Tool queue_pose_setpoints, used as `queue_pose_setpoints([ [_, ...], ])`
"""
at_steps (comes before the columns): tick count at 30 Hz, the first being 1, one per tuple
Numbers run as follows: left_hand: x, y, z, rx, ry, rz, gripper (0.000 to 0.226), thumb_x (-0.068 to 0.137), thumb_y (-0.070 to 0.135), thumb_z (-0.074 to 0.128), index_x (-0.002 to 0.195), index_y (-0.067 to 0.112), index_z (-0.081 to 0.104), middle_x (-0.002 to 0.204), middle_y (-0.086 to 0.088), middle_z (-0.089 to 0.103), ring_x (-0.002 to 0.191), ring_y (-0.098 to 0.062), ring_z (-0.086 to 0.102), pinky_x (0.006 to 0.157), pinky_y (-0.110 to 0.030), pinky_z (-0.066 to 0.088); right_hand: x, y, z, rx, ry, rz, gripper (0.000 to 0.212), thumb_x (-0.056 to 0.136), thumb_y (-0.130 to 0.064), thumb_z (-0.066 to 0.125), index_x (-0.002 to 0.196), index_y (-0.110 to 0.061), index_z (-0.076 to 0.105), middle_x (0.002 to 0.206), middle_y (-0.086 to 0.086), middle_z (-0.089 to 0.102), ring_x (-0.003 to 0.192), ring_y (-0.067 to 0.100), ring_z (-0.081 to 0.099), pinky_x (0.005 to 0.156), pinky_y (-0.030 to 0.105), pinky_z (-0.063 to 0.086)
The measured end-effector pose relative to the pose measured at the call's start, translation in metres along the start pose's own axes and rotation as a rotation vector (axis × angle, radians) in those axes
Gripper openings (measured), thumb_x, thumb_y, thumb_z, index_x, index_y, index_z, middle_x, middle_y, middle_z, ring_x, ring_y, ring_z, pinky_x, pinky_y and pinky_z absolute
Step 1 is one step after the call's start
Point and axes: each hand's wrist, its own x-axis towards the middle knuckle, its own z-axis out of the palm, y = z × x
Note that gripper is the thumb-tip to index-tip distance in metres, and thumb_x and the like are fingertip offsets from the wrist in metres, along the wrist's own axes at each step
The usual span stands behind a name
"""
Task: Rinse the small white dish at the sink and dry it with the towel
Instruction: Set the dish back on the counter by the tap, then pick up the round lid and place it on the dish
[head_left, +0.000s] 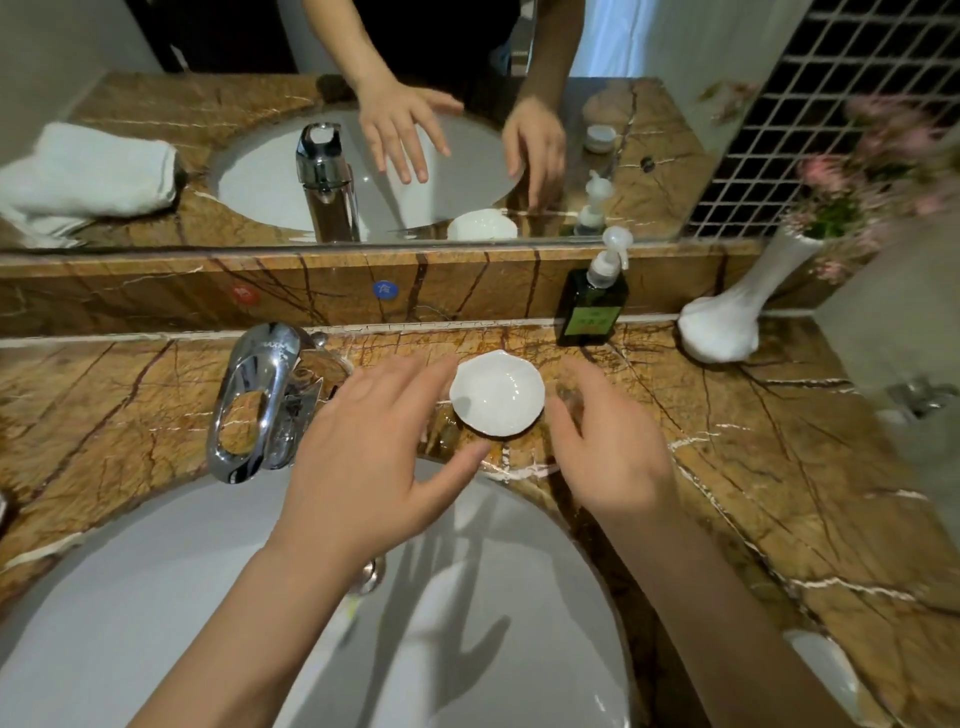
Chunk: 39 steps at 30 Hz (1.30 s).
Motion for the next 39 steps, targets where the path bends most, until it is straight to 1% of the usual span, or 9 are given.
queue_pose_setpoints([
  [2, 0.003, 0.004, -0.013, 0.037, 0.006, 0.04, 0.07, 0.083, 0.066, 0.032, 0.139, 0.024, 0.039, 0.14, -0.003, 0.049, 0.132, -0.023, 0.04, 0.108, -0.046, 0.033, -0.011, -0.007, -0.02, -0.056, 0.053, -0.077, 0.051, 0.094, -0.04, 0.043, 0.141, -0.024, 0.034, 0.133, 0.001, 0.056, 0.121, 0.021, 0.052, 0.096, 0.039, 0.045],
  [5, 0.004, 0.012, -0.038, 0.084, 0.024, 0.094, 0.073, 0.081, 0.067, 0.03, 0.139, 0.023, 0.04, 0.141, -0.007, 0.048, 0.131, -0.026, 0.042, 0.108, -0.046, 0.03, -0.033, -0.027, -0.052, -0.163, 0.103, -0.159, 0.054, 0.093, -0.045, 0.042, 0.142, -0.026, 0.031, 0.143, 0.0, 0.046, 0.135, 0.018, 0.037, 0.109, 0.041, 0.036],
  [8, 0.004, 0.018, -0.064, 0.111, 0.06, 0.147, 0.075, 0.08, 0.068, 0.029, 0.14, 0.024, 0.039, 0.144, -0.007, 0.046, 0.133, -0.026, 0.04, 0.11, -0.047, 0.027, -0.055, -0.049, -0.077, -0.248, 0.138, -0.183, 0.058, 0.092, -0.047, 0.043, 0.145, -0.026, 0.029, 0.149, -0.001, 0.038, 0.142, 0.018, 0.025, 0.115, 0.041, 0.026],
  [12, -0.002, 0.027, -0.094, 0.136, 0.121, 0.245, 0.072, 0.082, 0.066, 0.031, 0.138, 0.023, 0.041, 0.14, -0.006, 0.049, 0.131, -0.026, 0.042, 0.108, -0.045, 0.028, -0.088, -0.077, -0.099, -0.265, 0.231, -0.174, 0.06, 0.091, -0.049, 0.043, 0.145, -0.027, 0.03, 0.15, 0.0, 0.038, 0.143, 0.019, 0.023, 0.115, 0.043, 0.025],
  [17, -0.016, 0.031, -0.104, 0.164, 0.107, 0.328, 0.071, 0.082, 0.065, 0.033, 0.138, 0.023, 0.041, 0.14, -0.005, 0.049, 0.13, -0.025, 0.041, 0.107, -0.038, 0.026, -0.115, -0.087, -0.104, -0.274, 0.264, -0.124, 0.059, 0.09, -0.049, 0.042, 0.143, -0.025, 0.033, 0.148, 0.001, 0.04, 0.142, 0.02, 0.027, 0.113, 0.045, 0.027],
  [22, -0.024, 0.041, -0.097, 0.128, 0.075, 0.352, 0.074, 0.08, 0.067, 0.031, 0.138, 0.022, 0.042, 0.142, -0.008, 0.047, 0.132, -0.027, 0.04, 0.108, -0.049, 0.031, -0.13, -0.077, -0.103, -0.29, 0.29, -0.076, 0.058, 0.09, -0.047, 0.043, 0.143, -0.024, 0.033, 0.146, 0.0, 0.042, 0.14, 0.02, 0.029, 0.113, 0.043, 0.027],
  [28, -0.022, 0.068, -0.071, 0.119, 0.036, 0.387, 0.074, 0.08, 0.068, 0.029, 0.139, 0.025, 0.041, 0.142, -0.007, 0.048, 0.132, -0.027, 0.041, 0.109, -0.048, 0.028, -0.144, -0.044, -0.107, -0.268, 0.302, 0.008, 0.056, 0.091, -0.046, 0.043, 0.143, -0.027, 0.032, 0.149, -0.002, 0.039, 0.142, 0.019, 0.025, 0.116, 0.045, 0.024],
  [34, -0.02, 0.12, -0.029, 0.09, -0.027, 0.476, 0.076, 0.079, 0.071, 0.03, 0.139, 0.026, 0.04, 0.142, -0.007, 0.048, 0.131, -0.027, 0.041, 0.109, -0.045, 0.026, -0.167, 0.013, -0.12, -0.277, 0.313, 0.136, 0.056, 0.092, -0.047, 0.042, 0.143, -0.029, 0.031, 0.15, -0.002, 0.038, 0.143, 0.017, 0.023, 0.116, 0.047, 0.023],
  [39, -0.024, 0.168, 0.017, 0.047, -0.097, 0.561, 0.078, 0.078, 0.073, 0.029, 0.14, 0.026, 0.038, 0.143, -0.007, 0.047, 0.133, -0.026, 0.039, 0.109, -0.045, 0.03, -0.188, 0.067, -0.126, -0.25, 0.295, 0.244, 0.058, 0.09, -0.047, 0.043, 0.144, -0.028, 0.031, 0.151, 0.001, 0.036, 0.142, 0.019, 0.025, 0.116, 0.046, 0.022],
])
